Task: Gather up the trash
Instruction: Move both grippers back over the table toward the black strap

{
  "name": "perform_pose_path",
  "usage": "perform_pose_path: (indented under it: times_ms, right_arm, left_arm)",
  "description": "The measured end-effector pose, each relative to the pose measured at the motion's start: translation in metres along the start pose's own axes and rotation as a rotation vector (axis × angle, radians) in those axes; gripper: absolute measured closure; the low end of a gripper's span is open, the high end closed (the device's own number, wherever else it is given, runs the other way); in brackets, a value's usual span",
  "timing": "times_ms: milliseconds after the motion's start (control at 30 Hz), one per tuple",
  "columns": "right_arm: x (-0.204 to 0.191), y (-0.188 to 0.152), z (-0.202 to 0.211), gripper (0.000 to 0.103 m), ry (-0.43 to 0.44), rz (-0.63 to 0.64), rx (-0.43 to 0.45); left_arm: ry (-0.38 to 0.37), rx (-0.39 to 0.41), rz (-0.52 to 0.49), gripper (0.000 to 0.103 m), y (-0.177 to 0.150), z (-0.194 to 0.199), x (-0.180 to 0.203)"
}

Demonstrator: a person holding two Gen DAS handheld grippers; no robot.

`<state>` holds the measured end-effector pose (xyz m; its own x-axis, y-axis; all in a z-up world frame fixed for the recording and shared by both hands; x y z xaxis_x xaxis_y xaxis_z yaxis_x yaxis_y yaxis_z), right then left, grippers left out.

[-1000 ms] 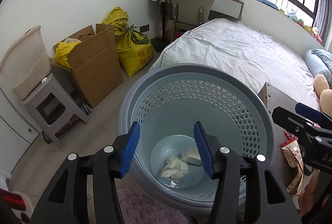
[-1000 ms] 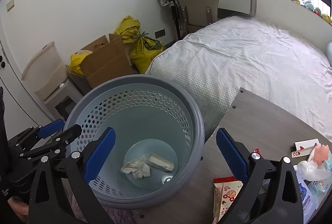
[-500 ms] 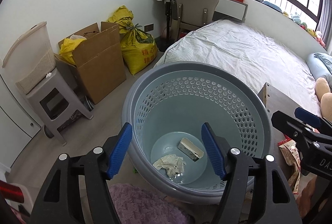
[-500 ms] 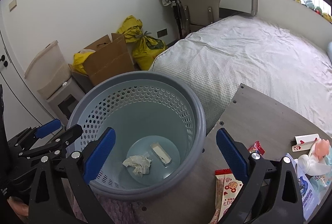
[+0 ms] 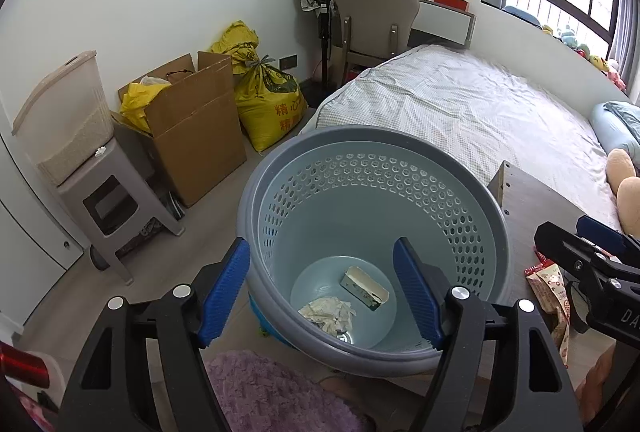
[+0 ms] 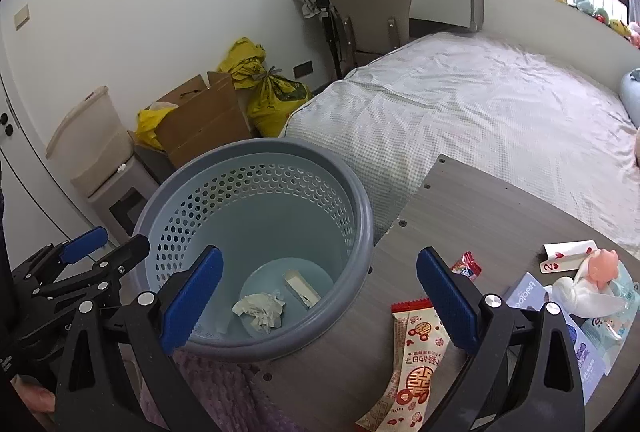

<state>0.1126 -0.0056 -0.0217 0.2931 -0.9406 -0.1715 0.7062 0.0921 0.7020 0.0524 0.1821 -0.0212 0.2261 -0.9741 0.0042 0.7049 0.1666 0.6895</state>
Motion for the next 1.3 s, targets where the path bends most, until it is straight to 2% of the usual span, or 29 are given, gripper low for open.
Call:
perform_pose_path:
  times_ms: [600,933,1133,1233,1300]
  right_arm:
    - [0.044,-0.044,0.052,0.007,-0.097,-0.078,0.039]
    - [0.083,-0.085,0.074,0.007,-0.170,-0.140,0.016]
    - [0.099,-0.095,0.071,0.008,-0.183,-0.156,-0.004]
    - [0.102,-0.095,0.065,0.011,-0.185,-0.152,-0.013]
    - [0.102,-0.096,0.059,0.019,-0.197,-0.138,-0.026]
  left_arm:
    - [-0.071,-0.003,-0.059,0.032,-0.033,0.026,0.041]
    - [-0.140,-0.040,-0.103,0.032,-0.054,0.029,0.081]
    - [-0.152,-0.049,-0.132,0.032,-0.062,0.030,0.097]
    - [-0.153,-0.054,-0.146,0.032,-0.064,0.030,0.104]
    - [-0.155,-0.056,-0.151,0.032,-0.065,0.030,0.105]
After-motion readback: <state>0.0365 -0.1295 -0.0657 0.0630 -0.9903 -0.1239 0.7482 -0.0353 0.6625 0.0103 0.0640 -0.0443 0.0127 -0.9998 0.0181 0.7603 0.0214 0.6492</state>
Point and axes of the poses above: each gripper's, at about its wrist camera, not at the fingertips, and z roughly against the way its jaws point, x to its right, y to its top, the point moved 1 cm from there along -z, roughly the way its jaws point, and after that the axes turned 1 degree about y, right-handed, at the moved point
